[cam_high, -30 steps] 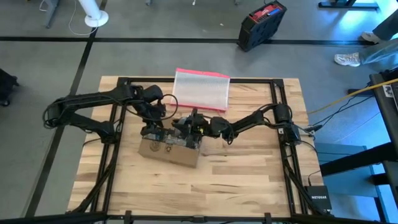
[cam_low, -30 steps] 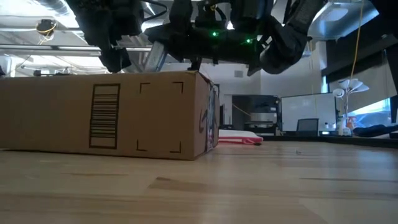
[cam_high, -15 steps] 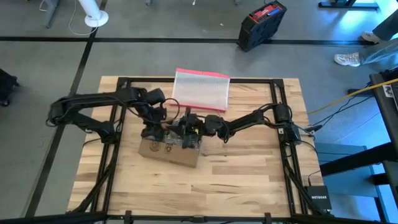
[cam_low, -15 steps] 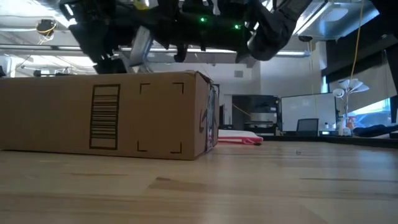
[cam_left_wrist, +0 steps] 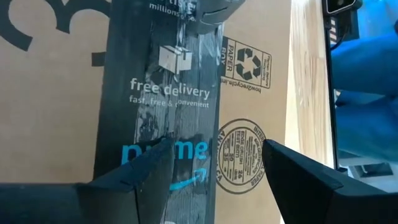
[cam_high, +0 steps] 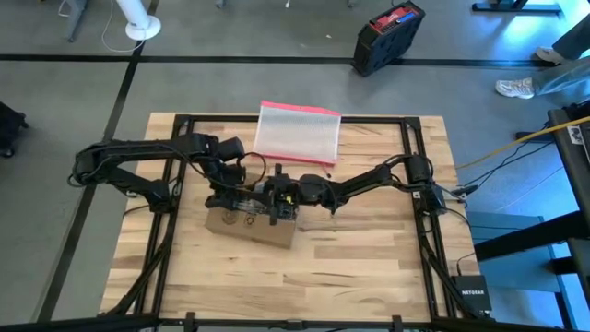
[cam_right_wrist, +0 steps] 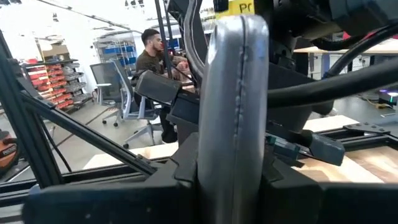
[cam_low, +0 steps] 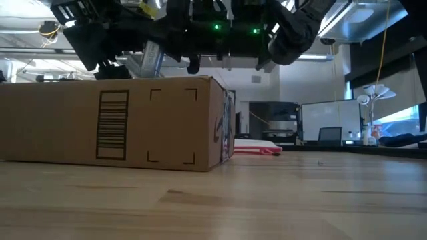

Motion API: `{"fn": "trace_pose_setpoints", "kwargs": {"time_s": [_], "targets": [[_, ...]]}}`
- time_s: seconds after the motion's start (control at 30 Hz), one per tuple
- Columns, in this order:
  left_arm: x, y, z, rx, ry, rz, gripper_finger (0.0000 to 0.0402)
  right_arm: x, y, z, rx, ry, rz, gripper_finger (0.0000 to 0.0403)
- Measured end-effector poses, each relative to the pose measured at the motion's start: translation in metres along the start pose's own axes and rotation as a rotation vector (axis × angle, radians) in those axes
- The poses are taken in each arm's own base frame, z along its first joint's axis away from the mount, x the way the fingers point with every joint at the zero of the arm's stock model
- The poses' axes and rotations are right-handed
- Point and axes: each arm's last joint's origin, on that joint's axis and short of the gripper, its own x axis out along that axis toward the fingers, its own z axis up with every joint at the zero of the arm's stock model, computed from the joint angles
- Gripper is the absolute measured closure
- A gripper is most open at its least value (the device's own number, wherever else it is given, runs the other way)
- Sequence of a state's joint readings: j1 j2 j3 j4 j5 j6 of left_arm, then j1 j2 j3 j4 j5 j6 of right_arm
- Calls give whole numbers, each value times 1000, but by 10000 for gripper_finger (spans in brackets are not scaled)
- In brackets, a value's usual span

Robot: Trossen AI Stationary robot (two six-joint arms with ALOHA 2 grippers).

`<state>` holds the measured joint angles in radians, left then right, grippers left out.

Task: Unpack boxes
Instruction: Open the cardboard box using the gray cutter

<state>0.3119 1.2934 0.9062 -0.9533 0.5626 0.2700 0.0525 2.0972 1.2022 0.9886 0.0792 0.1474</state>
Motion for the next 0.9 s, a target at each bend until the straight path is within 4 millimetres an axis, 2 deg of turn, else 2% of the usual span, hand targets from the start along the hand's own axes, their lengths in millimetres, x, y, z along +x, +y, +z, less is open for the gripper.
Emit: {"fn": "trace_pose_setpoints", "kwargs": {"time_s": [0.53, 0.9], "targets": [[0, 1, 0, 21, 14, 48, 166, 3, -12, 5, -54, -10, 13, 338], [-1, 6, -1, 40, 53, 213, 166, 3, -14, -3, -84, 88, 45, 338]]}}
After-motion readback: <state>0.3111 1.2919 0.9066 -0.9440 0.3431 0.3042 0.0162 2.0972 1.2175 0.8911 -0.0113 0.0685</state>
